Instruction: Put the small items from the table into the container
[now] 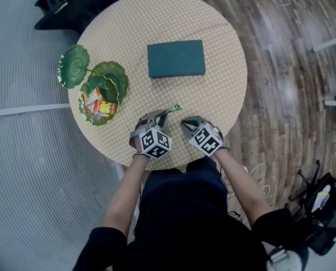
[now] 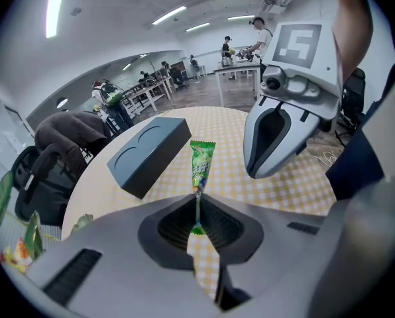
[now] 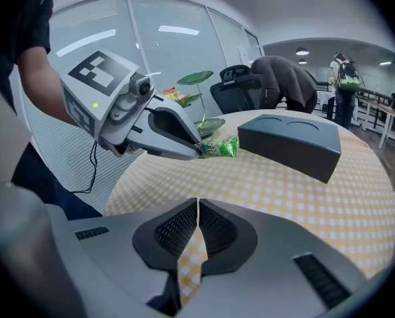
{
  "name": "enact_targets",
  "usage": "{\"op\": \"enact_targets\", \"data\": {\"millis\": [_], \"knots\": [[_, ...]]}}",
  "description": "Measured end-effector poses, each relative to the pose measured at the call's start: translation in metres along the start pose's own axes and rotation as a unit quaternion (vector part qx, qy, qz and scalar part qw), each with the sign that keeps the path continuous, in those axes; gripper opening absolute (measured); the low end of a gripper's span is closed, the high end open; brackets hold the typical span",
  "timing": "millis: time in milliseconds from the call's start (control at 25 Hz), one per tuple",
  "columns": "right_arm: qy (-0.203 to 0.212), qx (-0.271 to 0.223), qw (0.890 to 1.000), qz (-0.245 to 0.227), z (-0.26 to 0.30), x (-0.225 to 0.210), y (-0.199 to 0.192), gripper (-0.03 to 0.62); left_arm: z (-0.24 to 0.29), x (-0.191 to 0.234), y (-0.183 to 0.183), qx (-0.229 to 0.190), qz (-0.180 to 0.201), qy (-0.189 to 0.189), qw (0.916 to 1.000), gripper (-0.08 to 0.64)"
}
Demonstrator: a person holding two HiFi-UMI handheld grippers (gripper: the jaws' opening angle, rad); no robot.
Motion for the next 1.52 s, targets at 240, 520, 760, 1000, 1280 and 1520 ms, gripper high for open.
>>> {"op": "enact_targets", "data": {"millis": [240, 520, 760, 1000, 1280, 1520], "knots": [[0.006, 0.000, 1.000, -0.030, -0.002, 0.014, 0.017, 0.029, -0.036, -0.010, -0.020, -0.008, -0.043, 0.015, 0.9989, 0.023], [0.020, 0.001, 0.998, -0.059, -0.002, 0.037, 0.031, 0.029, -0.066, -0.023, -0.062, 0.008, -0.078, 0.039, 0.9962, 0.023], [0.034, -0.008, 0.996, -0.084, 0.000, 0.056, 0.044, 0.029, -0.094, -0.018, -0.089, 0.006, -0.126, 0.079, 0.9888, 0.023], [0.038, -0.016, 0.994, -0.106, 0.009, 0.067, 0.063, 0.029, -0.130, -0.003, -0.105, -0.017, -0.164, 0.114, 0.9796, 0.023], [0.019, -0.020, 0.993, -0.111, 0.028, 0.089, 0.095, 0.029, -0.161, 0.018, -0.131, -0.043, -0.159, 0.121, 0.9789, 0.023], [-0.007, -0.028, 0.995, -0.096, 0.049, 0.120, 0.126, 0.029, -0.185, 0.041, -0.165, -0.045, -0.104, 0.115, 0.9869, 0.023]]}}
Point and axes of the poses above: the fingertips, and each gripper's own axes: z forward along the fingers, x to its left, y out of its top, the point moved 4 cm from there along -z, backward along the fingers, and after that the axes turned 6 degrees about -z, right-handed, at the moved point
